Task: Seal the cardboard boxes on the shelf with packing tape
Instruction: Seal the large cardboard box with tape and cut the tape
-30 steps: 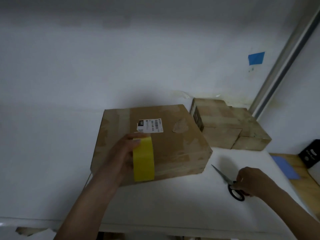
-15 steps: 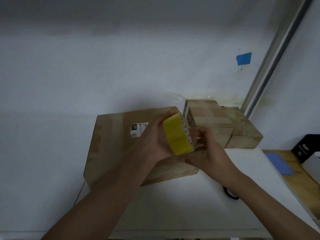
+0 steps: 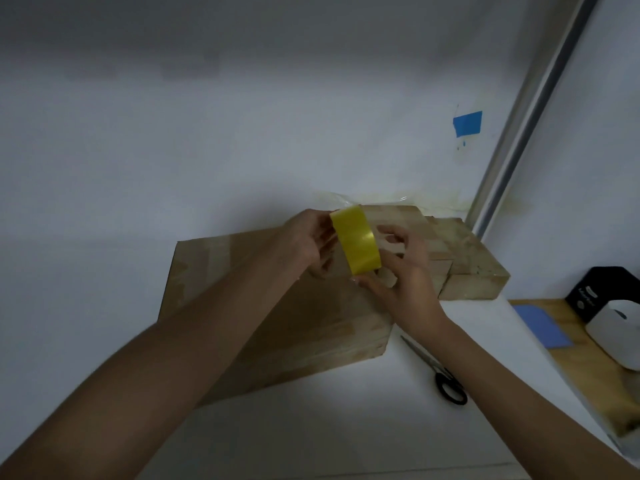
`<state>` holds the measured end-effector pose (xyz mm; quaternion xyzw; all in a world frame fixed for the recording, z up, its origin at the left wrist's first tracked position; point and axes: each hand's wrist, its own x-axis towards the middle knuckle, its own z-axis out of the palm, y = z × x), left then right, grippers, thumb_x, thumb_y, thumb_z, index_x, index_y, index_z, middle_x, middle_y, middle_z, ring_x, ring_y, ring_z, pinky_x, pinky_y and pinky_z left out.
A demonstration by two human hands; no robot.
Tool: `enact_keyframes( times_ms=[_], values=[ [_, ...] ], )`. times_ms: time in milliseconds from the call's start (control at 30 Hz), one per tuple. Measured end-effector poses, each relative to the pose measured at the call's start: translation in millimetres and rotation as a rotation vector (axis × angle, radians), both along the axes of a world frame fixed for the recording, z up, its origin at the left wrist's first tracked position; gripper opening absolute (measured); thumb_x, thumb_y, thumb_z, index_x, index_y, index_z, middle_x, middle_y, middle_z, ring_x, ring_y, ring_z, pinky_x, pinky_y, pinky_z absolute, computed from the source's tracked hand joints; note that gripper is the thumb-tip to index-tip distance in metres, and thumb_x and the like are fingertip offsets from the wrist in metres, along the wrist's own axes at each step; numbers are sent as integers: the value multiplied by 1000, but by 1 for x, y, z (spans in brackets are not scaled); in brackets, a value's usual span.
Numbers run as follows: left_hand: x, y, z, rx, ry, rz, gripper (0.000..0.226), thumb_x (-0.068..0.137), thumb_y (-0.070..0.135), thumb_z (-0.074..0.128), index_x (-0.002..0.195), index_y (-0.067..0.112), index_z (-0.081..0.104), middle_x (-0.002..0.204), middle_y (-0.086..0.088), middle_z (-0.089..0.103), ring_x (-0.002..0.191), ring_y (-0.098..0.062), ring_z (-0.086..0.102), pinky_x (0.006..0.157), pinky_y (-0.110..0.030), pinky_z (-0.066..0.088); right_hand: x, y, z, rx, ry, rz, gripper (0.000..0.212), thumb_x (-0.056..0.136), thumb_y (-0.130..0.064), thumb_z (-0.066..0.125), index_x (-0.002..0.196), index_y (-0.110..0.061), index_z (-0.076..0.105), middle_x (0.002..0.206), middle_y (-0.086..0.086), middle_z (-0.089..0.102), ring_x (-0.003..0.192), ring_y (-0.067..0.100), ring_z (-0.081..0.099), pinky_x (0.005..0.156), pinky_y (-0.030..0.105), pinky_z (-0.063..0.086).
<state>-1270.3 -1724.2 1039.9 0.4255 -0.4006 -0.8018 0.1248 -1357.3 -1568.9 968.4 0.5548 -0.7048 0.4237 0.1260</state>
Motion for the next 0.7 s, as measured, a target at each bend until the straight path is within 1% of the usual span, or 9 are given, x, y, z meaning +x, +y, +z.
enact_keyframes(
  times_ms=[100,167,233,300,367,433,500,633,700],
  values=[
    [-3,-15,-2,-81,-100,-2,25,86,10,59,62,12,50,69,3,62,63,-19,53,67,-28,41,3,-15,16,75,-10,51,31,80,-44,71,94,-16,73,117,-3,62,114,12,49,90,17,40],
    [-5,-29,-8,-261,-127,-55,24,90,4,54,69,14,47,90,1,64,69,-17,53,75,-35,53,7,-23,29,135,-113,24,21,83,-39,74,92,-20,71,99,-12,64,88,2,56,71,12,38],
    [-8,-46,-7,-261,-77,-10,31,98,3,48,74,23,50,84,-1,60,70,-18,55,90,-48,55,11,-31,40,181,-243,-4,24,85,-45,69,76,-23,65,63,-10,57,57,3,50,53,20,33],
    [-12,-60,4,-342,-117,3,38,102,6,47,75,33,44,77,8,49,71,-14,53,94,-41,52,13,-38,45,184,-432,-11,45,86,-55,62,61,-18,56,47,-3,53,44,8,48,46,27,35],
    [-18,-81,12,-437,-124,79,38,98,4,57,73,31,46,74,11,46,64,-7,46,88,-34,51,14,-44,45,227,-552,-76,52,88,-55,60,53,-17,48,37,-9,46,35,4,43,43,22,31],
    [-20,-102,9,-237,-38,135,21,89,15,73,70,15,64,67,6,56,59,-8,47,69,-29,47,14,-47,46,267,-613,-112,52,88,-55,59,55,-15,53,39,-9,48,37,2,45,44,17,32],
    [-36,-117,2,-184,-10,142,11,82,23,81,79,14,76,66,8,62,57,-6,48,62,-24,38,11,-49,51,265,-714,-73,50,85,-57,61,64,-12,63,57,1,63,51,11,58,54,25,44],
    [-45,-130,-8,-142,-10,120,17,81,24,82,72,15,71,65,10,65,58,-5,51,61,-23,36,8,-59,58,402,-845,12,64,65,-64,71,92,-6,72,89,13,74,81,27,72,85,47,58],
    [-53,-135,-10,-143,-66,122,22,79,25,84,67,14,69,64,8,62,60,-6,49,61,-24,36,9,-64,60,450,-880,-20,80,55,-68,70,101,-3,70,96,18,72,86,32,71,87,52,55]
  ],
)
